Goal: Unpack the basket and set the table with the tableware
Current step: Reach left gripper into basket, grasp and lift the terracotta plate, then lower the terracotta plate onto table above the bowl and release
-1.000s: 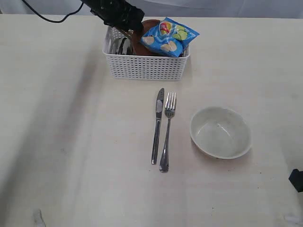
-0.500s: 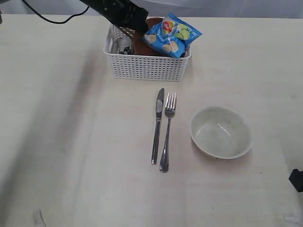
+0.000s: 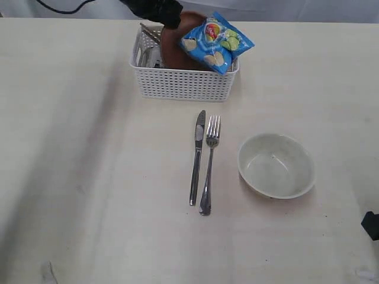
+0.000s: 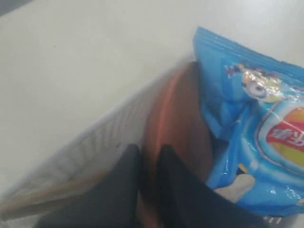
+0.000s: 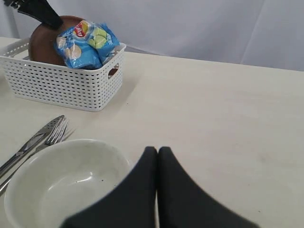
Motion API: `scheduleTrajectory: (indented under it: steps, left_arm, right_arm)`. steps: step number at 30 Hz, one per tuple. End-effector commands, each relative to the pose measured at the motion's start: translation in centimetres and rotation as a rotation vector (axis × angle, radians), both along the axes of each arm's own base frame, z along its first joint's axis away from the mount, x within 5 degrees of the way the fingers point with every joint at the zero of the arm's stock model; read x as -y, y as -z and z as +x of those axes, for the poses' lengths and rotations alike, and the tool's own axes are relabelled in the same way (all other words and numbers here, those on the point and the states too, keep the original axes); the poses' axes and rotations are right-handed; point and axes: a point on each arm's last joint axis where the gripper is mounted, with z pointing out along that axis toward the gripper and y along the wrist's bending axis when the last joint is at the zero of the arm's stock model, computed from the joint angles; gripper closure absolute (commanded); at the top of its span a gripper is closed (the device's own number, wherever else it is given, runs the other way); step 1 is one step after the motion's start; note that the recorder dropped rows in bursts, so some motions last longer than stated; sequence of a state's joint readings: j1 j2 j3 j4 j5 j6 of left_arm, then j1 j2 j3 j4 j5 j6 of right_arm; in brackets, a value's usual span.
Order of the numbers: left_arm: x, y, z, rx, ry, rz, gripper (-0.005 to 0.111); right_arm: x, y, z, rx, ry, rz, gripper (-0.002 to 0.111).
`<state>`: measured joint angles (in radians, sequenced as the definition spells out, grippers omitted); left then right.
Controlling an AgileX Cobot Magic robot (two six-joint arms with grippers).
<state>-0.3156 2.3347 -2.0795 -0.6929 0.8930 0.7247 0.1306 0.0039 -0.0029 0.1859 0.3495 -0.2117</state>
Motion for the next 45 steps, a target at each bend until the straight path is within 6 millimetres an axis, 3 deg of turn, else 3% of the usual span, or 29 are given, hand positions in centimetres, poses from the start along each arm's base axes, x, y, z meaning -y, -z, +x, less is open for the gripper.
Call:
scheduleTrajectory:
  steps: [1, 7, 20, 27, 30, 35, 38, 41, 45]
  left_arm:
    - [-0.8, -2.8, -0.1, 0.107, -0.017, 0.050, 0.107]
    - [-2.0, -5.4, -0.3, 0.177, -0.096, 0.134, 0.107]
    - [-3.2, -14.3, -2.8, 0.381, -0.198, 0.040, 0.107]
    - [-2.4, -15.4, -4.1, 0.248, -0.200, -0.117, 0.107]
    - [-0.8, -14.6, -4.8, 0.133, -0.117, -0.242, 0.107]
    - [3.9, -11.9, -6.2, -0.048, 0.011, -0.330, 0.107]
    - [7.9, -9.7, -7.6, -0.116, 0.104, -0.347, 0.107]
    - [13.4, -7.0, -8.8, -0.058, 0.087, -0.363, 0.107]
    - [18.0, -3.0, -10.6, -0.010, 0.110, -0.315, 0.107]
  right_arm:
    - [0.0, 0.0, 0.0, 0.008, -0.001, -0.006, 0.109]
    - [0.0, 0.0, 0.0, 0.008, -0.001, -0.006, 0.109]
    - [0.0, 0.0, 0.0, 0.008, -0.001, -0.006, 0.109]
    - [0.0, 0.0, 0.0, 0.008, -0.001, -0.006, 0.109]
    - [0.0, 0.0, 0.0, 0.008, -0.001, -0.006, 0.109]
    - [0.0, 0.0, 0.0, 0.008, -0.001, -0.006, 0.109]
    - [0.0, 0.0, 0.0, 0.008, -0.001, -0.006, 0.109]
    - [0.0, 0.0, 0.0, 0.008, -0.001, -0.006, 0.109]
    - [0.0, 0.0, 0.0, 0.008, -0.001, -0.006, 0.109]
